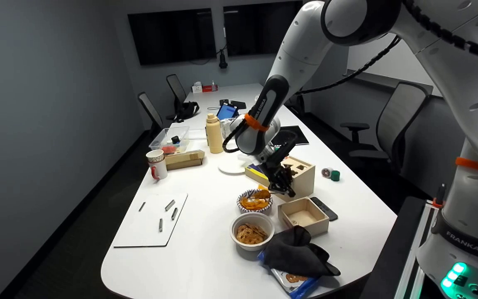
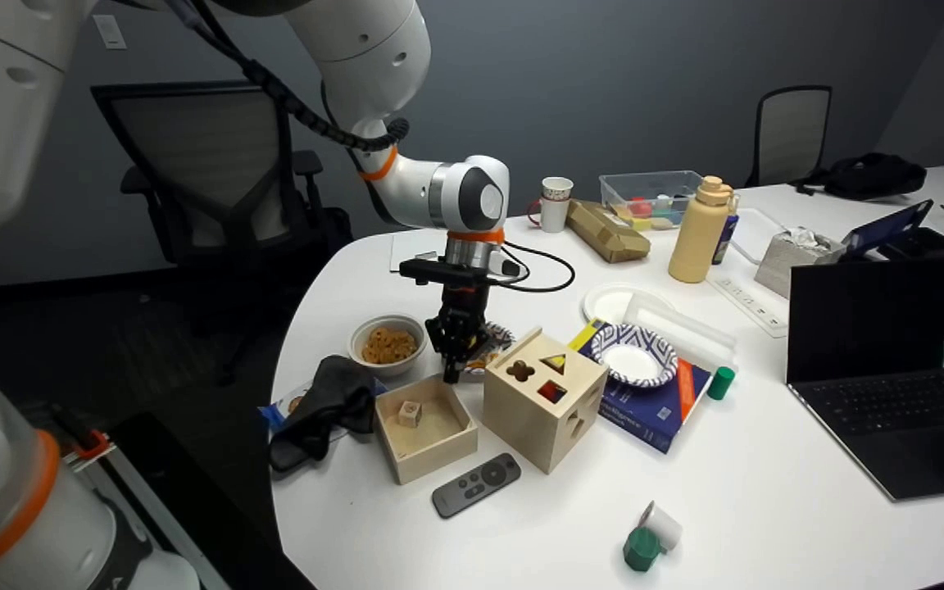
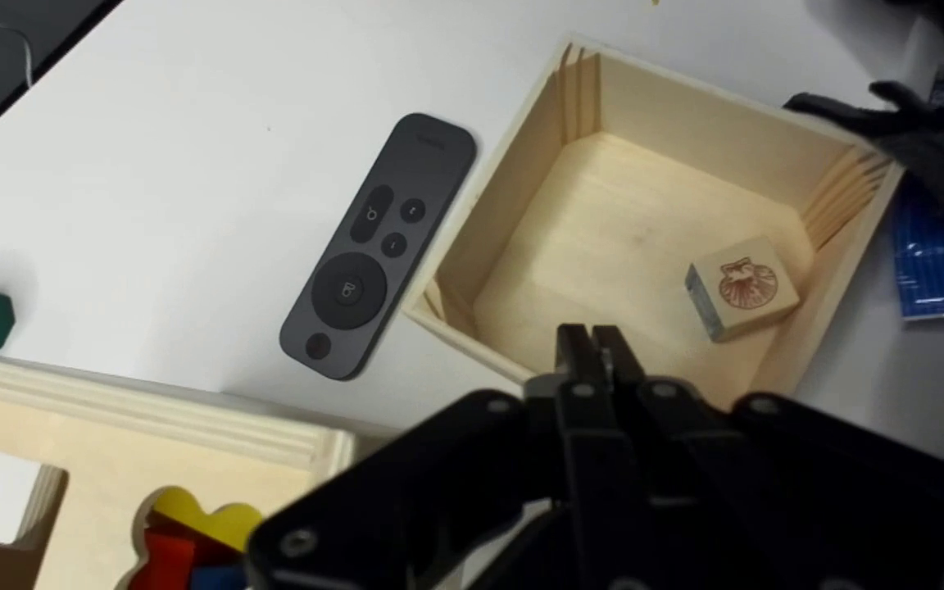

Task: Use the silver spoon to stir the contents in the black and white bowl on the left.

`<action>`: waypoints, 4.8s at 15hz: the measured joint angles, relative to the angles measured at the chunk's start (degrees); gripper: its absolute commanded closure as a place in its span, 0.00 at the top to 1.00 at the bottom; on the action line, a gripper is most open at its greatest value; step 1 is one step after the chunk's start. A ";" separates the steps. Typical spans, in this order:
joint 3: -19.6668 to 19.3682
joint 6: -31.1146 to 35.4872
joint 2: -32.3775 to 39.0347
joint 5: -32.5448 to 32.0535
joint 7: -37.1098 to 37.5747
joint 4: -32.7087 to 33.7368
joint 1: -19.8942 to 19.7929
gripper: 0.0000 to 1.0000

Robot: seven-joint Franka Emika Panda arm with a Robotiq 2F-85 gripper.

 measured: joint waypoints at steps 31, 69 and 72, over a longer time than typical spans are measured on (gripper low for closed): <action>2.47 -5.07 -0.90 5.49 -5.43 0.63 -1.52 0.01; -1.06 18.39 -3.45 5.19 12.26 -10.28 0.82 0.31; -1.06 19.55 -3.24 5.44 12.38 -10.83 0.89 0.50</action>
